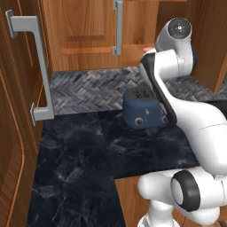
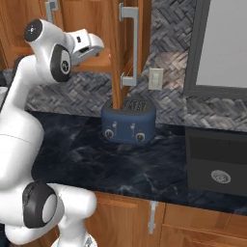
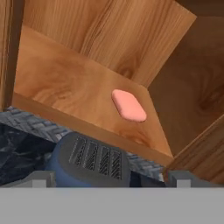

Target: Open the cabinet. Pick the bar soap and place it next to the sink. Then close the cabinet.

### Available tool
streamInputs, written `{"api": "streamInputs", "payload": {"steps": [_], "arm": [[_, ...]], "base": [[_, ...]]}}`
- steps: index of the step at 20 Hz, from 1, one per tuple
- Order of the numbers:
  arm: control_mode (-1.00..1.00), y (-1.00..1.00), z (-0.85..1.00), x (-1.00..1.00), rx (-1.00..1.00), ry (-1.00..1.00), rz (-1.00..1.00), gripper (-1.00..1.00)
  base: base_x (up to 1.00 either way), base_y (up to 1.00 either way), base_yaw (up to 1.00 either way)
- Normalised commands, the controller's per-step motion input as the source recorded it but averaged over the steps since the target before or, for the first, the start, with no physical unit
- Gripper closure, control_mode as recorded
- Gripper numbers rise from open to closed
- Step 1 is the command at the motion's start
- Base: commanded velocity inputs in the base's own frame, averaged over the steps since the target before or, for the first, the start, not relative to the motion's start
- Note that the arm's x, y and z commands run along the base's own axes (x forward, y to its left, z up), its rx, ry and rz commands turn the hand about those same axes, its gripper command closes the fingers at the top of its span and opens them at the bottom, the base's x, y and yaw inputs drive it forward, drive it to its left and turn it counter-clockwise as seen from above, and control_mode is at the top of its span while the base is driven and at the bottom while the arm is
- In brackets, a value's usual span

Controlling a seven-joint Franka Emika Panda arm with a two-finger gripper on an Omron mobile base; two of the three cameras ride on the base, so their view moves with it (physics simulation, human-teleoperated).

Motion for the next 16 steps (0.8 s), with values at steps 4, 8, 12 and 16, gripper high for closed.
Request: {"api": "streamInputs", "payload": {"steps": [4, 8, 12, 16], "arm": [[-1.0, 0.01, 0.0, 0.52, 0.07, 0.04, 0.0, -1.0], [-1.0, 0.0, 0.0, 0.57, 0.01, 0.07, -0.03, -1.0], [-1.0, -0.03, 0.0, 0.43, 0.0, 0.07, -0.06, -1.0], [-1.0, -0.21, 0.0, 0.41, 0.01, 0.07, -0.07, -1.0]], "base": [[0.0, 0.0, 0.0], [0.0, 0.0, 0.0], [0.0, 0.0, 0.0], [0.0, 0.0, 0.0]]}}
